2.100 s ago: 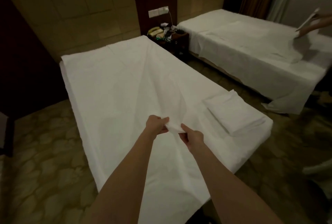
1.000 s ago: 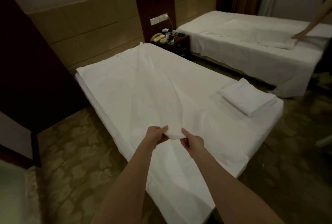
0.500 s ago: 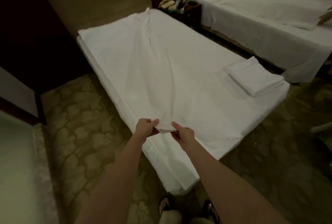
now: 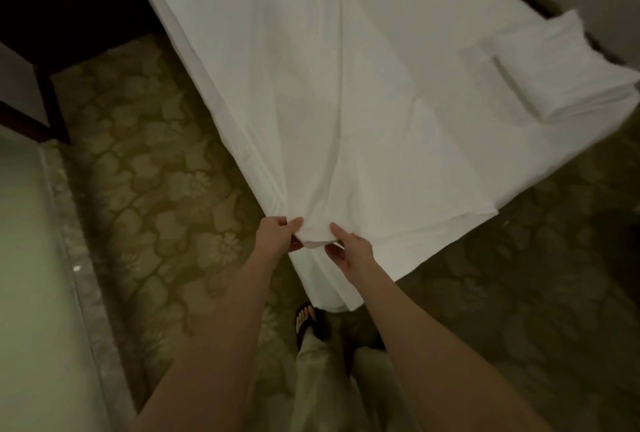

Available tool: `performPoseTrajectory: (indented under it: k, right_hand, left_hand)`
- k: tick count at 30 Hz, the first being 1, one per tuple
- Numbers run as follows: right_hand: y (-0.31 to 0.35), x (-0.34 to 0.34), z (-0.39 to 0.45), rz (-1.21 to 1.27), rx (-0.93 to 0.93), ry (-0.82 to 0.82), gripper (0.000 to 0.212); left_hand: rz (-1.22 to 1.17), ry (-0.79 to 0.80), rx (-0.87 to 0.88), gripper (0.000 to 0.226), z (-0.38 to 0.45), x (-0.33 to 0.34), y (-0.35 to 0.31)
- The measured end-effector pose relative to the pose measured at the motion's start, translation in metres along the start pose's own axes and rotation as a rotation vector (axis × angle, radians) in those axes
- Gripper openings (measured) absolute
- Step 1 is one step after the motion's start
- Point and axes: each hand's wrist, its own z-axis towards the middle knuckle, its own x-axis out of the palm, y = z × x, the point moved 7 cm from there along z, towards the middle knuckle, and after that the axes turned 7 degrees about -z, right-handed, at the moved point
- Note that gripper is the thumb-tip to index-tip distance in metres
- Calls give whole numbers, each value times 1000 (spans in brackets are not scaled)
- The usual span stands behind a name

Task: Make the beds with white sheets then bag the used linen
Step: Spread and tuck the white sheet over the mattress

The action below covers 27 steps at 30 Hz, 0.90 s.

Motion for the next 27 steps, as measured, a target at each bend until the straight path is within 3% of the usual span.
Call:
performPoseTrajectory:
  k: [4,9,13,15,17,20,23,25,27]
  right_hand:
    - [-28,-16,42,-41,50,-17,20]
    - [-72,-17,82,-126,113,28,10]
    - [-90,-37,112,-23,164,-10,26]
    - [-88,-52,127,44,154,-37,49]
    - [-79,-66,142,134,123,-15,65]
    - [-67,-86,155,197,162,-64,55]
    - [-78,-94,151,94,335,-6,68]
    - [-89,-93,148,87,372,8,70]
    - [-91,-83,151,151,345,20,60]
  left_hand:
    - [-39,-48,-82,27,25,6,44]
    - [-251,-190,-119,37,46,14,106]
    - [-508,-328,-177,42,54,13,145]
    - [-610,-358,-198,43,56,10,159]
    - [-700,-366,-197,44,59,9,166]
    - [-869,-358,-220,43,66,14,168]
    - [-937,-286,-295,33,69,33,167]
    - [-934,-267,-303,39,70,43,169]
    - [-966,-290,-280,44,73,47,170]
